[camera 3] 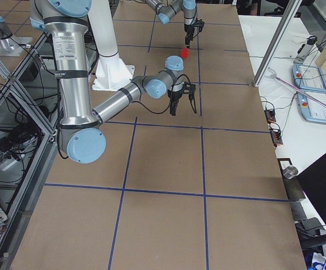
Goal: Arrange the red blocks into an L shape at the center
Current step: 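Open the left gripper and move it to the remaining red cube, then lower the left gripper onto the last red cube and grasp it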
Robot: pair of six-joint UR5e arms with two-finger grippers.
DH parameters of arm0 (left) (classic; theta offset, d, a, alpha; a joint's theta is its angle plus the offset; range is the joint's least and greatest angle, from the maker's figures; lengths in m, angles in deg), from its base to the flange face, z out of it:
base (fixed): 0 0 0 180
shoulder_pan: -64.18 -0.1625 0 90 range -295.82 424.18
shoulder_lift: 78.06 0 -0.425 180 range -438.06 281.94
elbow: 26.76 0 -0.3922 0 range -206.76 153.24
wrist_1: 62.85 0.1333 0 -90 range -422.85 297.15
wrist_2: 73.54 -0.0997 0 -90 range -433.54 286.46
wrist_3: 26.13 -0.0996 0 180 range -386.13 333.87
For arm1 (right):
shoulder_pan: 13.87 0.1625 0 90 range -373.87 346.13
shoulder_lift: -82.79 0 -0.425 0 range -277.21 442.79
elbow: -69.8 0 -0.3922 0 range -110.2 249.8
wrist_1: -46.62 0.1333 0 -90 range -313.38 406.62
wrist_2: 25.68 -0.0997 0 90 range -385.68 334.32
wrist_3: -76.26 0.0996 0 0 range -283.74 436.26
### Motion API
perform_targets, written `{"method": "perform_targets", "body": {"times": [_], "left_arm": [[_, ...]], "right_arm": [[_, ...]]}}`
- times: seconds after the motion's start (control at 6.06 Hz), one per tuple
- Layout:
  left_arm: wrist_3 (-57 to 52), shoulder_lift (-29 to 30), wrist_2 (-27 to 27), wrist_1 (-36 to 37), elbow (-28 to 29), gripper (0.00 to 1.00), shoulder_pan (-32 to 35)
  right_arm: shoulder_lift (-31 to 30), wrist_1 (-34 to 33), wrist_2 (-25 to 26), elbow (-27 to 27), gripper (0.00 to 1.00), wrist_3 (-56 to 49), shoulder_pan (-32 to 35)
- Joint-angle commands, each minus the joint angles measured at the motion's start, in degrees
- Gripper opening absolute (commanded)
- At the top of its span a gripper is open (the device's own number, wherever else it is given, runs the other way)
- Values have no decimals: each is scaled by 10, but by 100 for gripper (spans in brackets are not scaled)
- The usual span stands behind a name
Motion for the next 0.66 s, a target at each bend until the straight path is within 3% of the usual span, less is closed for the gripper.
{"method": "perform_targets", "body": {"times": [0.0,0.49], "left_arm": [[-2,-3,34,-4,15,100,1],[46,-5,59,-10,37,100,-3]], "right_arm": [[1,0,0,-1,100,0,-3],[1,1,-1,2,100,2,-5]]}}
